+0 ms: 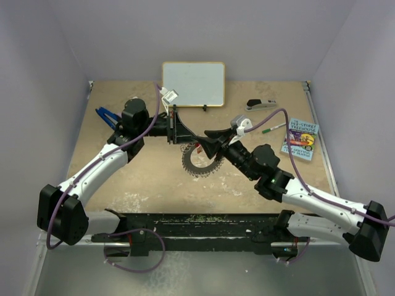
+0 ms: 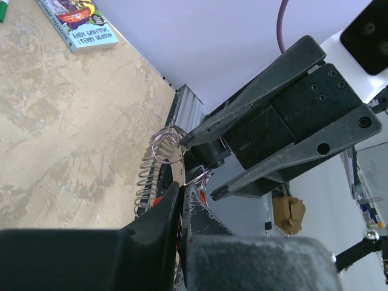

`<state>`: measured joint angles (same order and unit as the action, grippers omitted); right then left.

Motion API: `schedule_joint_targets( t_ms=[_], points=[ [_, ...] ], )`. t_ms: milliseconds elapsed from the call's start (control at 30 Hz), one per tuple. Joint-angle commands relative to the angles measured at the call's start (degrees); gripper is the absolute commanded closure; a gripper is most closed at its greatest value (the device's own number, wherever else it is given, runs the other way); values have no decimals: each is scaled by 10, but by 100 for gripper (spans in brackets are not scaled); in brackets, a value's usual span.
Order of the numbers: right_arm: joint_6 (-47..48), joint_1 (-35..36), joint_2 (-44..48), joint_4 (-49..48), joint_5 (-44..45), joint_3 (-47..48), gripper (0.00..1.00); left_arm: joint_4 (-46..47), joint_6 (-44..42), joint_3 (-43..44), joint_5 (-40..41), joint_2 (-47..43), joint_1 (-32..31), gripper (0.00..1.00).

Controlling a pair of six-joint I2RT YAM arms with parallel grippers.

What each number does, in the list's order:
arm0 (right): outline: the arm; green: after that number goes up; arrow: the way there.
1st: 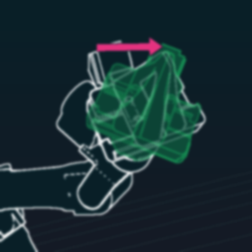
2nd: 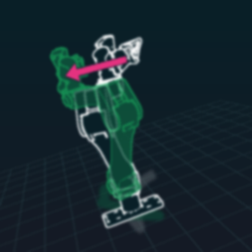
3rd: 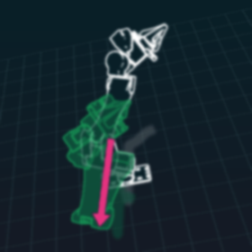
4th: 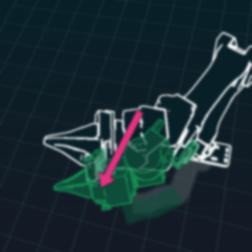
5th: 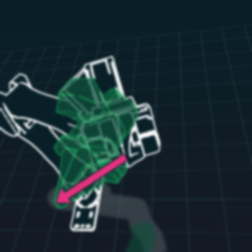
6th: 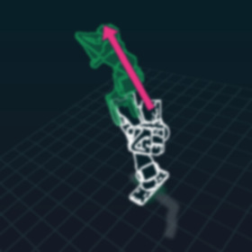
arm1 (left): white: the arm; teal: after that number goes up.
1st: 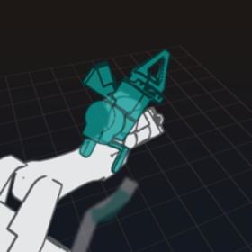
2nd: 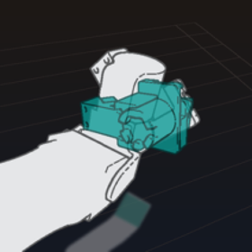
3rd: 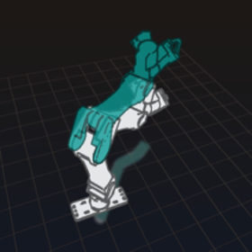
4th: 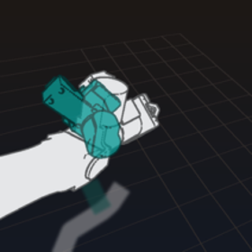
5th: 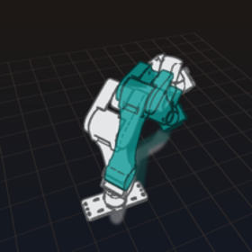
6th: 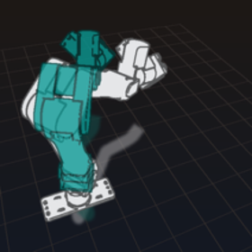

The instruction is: Put the keys on the keyring

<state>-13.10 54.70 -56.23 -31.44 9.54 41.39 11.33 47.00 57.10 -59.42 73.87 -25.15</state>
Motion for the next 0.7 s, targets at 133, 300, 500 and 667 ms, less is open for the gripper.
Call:
schedule_joint_targets(
  t_ms=[133,300,500,667],
  points=[
    [-4,-1,-19,-52,21,42,61,34,14,17,-5,-19,-2,97],
    [-3,-1,-31,-41,23,53,66,39,19,18,-5,-20,-2,97],
    [-7,-1,-26,-29,30,50,70,47,26,18,-4,-23,-2,97],
    [-16,-1,-13,-19,38,41,70,58,37,19,-4,-22,-2,97]
  ],
)
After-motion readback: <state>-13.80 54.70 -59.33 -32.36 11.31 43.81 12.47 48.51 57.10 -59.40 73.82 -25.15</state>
